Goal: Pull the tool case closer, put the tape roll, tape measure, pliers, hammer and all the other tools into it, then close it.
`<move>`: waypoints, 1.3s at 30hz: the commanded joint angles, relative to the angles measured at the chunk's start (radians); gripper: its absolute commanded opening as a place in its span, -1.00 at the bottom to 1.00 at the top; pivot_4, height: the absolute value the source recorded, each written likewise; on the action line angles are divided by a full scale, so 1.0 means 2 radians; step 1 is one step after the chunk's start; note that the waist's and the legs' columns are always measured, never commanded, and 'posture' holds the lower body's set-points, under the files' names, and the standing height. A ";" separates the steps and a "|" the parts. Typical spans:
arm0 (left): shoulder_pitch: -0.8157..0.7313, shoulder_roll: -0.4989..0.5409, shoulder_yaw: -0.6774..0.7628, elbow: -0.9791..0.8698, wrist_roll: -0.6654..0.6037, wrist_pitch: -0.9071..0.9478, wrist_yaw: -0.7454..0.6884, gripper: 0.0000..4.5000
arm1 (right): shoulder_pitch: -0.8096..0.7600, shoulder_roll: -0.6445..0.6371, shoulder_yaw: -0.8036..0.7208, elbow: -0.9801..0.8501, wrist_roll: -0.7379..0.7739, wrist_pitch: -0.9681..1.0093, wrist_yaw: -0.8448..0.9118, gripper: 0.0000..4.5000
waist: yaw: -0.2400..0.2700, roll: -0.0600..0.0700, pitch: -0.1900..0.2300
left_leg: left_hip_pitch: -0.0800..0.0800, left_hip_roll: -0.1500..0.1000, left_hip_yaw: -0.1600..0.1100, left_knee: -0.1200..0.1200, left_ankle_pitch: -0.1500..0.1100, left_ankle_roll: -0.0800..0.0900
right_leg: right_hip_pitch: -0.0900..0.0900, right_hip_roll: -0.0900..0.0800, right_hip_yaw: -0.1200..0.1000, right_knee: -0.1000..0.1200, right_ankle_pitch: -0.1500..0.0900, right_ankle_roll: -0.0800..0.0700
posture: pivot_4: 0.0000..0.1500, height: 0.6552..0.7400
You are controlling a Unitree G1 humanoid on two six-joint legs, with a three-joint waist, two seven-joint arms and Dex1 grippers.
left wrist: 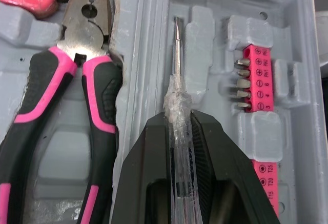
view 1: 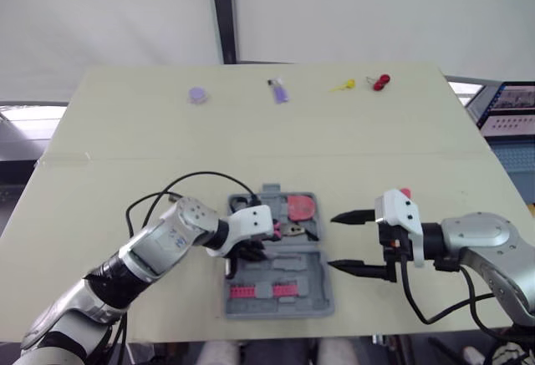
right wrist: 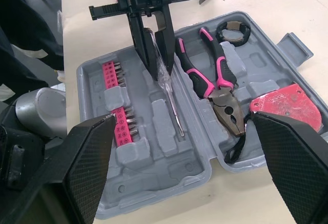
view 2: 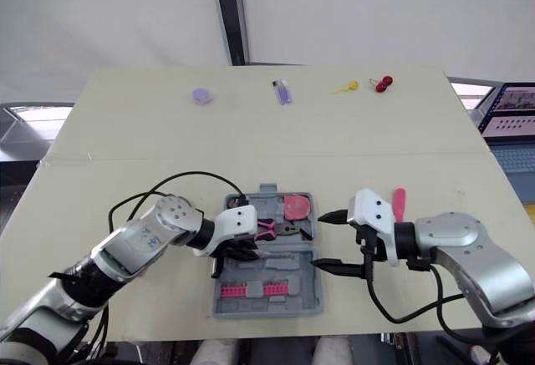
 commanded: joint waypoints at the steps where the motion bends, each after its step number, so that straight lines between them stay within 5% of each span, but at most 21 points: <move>1: 0.005 -0.001 -0.001 -0.007 0.006 -0.005 0.003 -0.96 | -0.002 -0.008 -0.021 -0.020 0.009 -0.002 -0.001 1.00 | 0.000 0.000 0.000 | 0.000 0.000 0.000 0.000 0.000 0.000 | 0.000 0.000 0.000 0.000 0.000 0.000 | 1.00 1.00; 39: 0.015 -0.014 -0.001 -0.015 0.014 -0.002 0.014 -0.96 | 0.000 -0.007 -0.021 -0.018 0.012 -0.002 -0.003 1.00 | 0.000 0.000 0.000 | 0.000 0.000 0.000 0.001 0.000 0.000 | 0.000 0.000 0.000 0.001 0.000 0.000 | 1.00 1.00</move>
